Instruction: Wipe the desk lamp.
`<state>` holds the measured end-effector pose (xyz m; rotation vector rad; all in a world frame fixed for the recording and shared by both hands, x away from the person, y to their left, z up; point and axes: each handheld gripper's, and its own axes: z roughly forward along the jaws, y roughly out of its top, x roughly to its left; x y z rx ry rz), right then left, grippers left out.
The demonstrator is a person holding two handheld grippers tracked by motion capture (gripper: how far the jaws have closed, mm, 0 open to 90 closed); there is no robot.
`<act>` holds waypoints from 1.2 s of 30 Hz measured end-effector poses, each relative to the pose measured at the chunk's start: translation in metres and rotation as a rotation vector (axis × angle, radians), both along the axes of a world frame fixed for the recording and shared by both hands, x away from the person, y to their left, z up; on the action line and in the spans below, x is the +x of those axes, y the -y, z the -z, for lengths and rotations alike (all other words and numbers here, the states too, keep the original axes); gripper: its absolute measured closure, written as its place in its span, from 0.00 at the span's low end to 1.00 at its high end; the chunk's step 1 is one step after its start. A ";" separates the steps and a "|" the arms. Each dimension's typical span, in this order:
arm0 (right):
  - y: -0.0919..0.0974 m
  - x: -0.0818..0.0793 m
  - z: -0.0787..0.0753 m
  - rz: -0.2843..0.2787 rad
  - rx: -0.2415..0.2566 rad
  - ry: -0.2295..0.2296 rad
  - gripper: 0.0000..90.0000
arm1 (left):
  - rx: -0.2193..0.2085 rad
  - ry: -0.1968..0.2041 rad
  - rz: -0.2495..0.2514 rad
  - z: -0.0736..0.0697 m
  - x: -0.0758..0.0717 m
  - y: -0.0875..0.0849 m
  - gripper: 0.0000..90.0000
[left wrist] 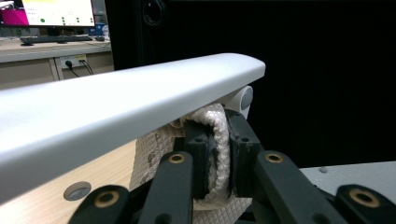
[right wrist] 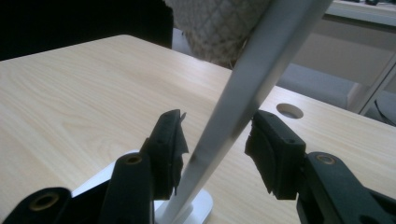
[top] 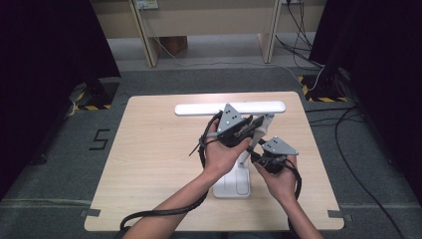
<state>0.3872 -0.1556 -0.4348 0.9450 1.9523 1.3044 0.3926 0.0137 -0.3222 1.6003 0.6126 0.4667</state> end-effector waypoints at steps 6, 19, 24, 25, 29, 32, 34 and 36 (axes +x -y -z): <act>0.004 -0.003 0.018 -0.044 0.023 -0.050 0.58 | 0.007 0.002 0.007 0.002 0.000 0.001 0.90; 0.000 -0.020 0.060 -0.165 -0.029 -0.347 0.89 | 0.010 -0.002 0.003 0.002 0.000 0.000 0.89; -0.002 -0.029 0.053 -0.201 -0.041 -0.340 0.94 | 0.008 -0.001 0.008 0.003 0.000 0.002 0.89; -0.002 -0.029 0.053 -0.201 -0.041 -0.340 0.94 | 0.008 -0.001 0.008 0.003 0.000 0.002 0.89; -0.009 -0.037 0.056 -0.260 -0.104 -0.354 0.88 | 0.007 -0.002 0.007 0.003 -0.001 0.003 0.89; -0.011 -0.035 0.061 -0.282 -0.131 -0.369 0.86 | 0.009 -0.001 0.007 0.003 -0.001 0.002 0.89; -0.012 -0.034 0.059 -0.291 -0.155 -0.374 0.87 | 0.011 -0.001 0.007 0.003 0.000 0.002 0.89; -0.012 -0.033 0.058 -0.298 -0.167 -0.379 0.87 | 0.012 -0.001 0.007 0.003 0.000 0.002 0.89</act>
